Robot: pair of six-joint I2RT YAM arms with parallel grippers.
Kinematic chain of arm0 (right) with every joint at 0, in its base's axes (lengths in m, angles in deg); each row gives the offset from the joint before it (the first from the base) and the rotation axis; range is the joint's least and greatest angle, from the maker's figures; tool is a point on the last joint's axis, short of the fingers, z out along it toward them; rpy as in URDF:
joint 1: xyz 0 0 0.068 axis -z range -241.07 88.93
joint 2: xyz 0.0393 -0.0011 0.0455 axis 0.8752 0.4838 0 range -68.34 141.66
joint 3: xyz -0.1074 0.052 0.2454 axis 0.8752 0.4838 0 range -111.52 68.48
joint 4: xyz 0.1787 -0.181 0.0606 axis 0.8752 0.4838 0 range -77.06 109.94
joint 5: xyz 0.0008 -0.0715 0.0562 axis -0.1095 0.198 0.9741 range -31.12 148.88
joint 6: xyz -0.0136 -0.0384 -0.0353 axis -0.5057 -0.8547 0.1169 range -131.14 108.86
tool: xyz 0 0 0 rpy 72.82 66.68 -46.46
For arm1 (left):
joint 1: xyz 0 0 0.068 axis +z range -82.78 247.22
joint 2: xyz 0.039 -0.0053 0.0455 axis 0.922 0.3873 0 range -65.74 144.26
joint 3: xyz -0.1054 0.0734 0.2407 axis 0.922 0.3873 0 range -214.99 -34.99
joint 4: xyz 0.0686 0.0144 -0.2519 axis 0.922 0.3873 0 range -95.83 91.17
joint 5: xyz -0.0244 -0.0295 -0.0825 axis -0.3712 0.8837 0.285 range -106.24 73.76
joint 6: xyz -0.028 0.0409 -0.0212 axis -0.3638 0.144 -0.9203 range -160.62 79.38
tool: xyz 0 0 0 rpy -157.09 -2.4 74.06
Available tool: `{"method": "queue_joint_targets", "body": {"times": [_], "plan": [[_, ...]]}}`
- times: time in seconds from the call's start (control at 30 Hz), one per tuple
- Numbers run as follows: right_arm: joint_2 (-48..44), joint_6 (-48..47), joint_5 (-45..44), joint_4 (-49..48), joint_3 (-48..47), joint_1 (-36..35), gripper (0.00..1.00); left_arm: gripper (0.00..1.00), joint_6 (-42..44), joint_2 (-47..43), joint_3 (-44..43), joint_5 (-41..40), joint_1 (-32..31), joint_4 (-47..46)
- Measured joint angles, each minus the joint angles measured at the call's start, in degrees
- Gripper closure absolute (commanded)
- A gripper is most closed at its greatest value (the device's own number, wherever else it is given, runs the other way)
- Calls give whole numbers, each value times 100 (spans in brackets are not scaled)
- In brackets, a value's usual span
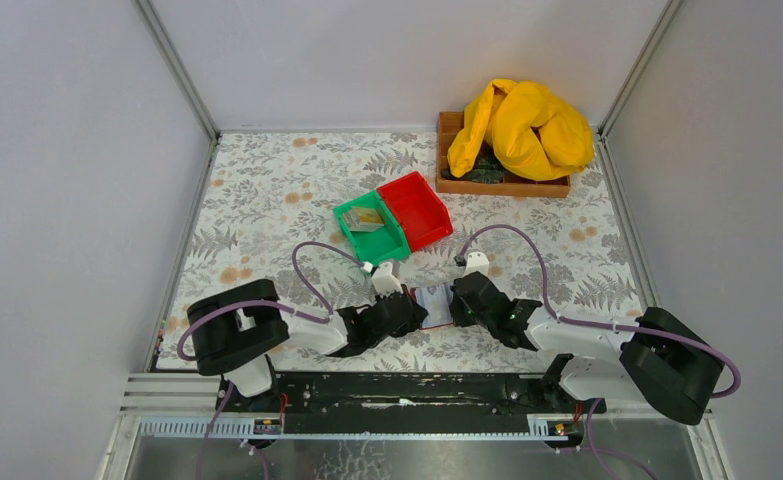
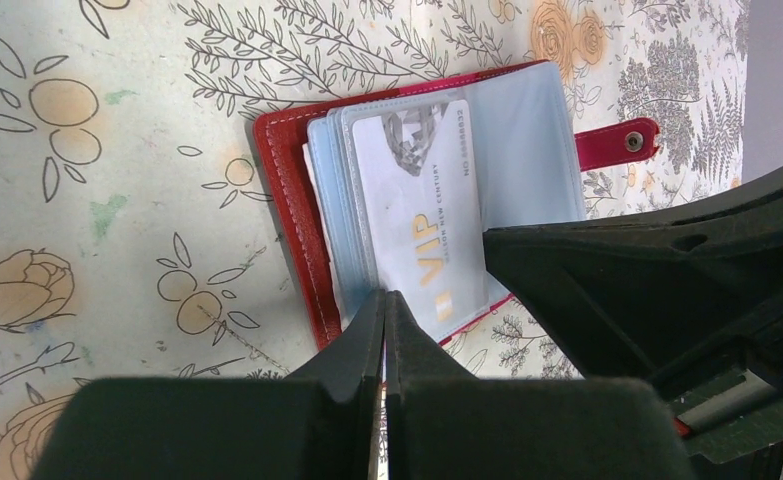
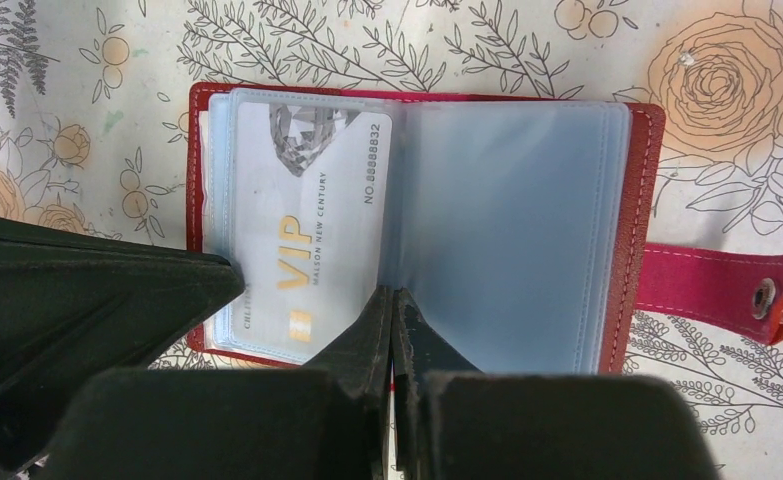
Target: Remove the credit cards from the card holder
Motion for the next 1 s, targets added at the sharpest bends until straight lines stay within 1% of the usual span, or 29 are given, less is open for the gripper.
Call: {"method": "queue_joint_targets", "body": {"times": [1.0], "plan": [[63, -63, -9, -39, 0, 2, 100, 100, 138, -164, 0, 188, 20, 98]]}}
